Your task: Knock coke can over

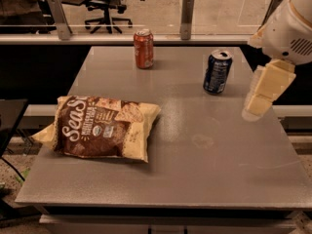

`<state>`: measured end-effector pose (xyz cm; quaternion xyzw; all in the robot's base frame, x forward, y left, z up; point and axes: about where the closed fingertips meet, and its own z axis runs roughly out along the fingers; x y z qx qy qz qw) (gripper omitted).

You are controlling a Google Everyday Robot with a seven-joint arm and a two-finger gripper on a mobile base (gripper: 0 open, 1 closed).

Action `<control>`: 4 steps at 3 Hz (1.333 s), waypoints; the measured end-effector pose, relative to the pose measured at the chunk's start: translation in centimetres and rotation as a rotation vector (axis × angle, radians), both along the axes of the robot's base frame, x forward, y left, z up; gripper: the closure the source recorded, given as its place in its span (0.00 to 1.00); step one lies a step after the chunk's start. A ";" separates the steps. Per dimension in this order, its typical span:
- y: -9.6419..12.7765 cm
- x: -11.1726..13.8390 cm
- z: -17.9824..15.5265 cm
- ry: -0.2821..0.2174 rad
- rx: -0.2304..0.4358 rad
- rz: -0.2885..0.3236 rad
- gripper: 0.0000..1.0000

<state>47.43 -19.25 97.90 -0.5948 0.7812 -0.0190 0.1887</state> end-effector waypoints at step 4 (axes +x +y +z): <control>7.7 14.1 -1.2 -0.009 0.248 -0.107 0.00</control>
Offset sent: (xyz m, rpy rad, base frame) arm 0.1199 0.0643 -0.0123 0.2403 -0.0051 -0.0984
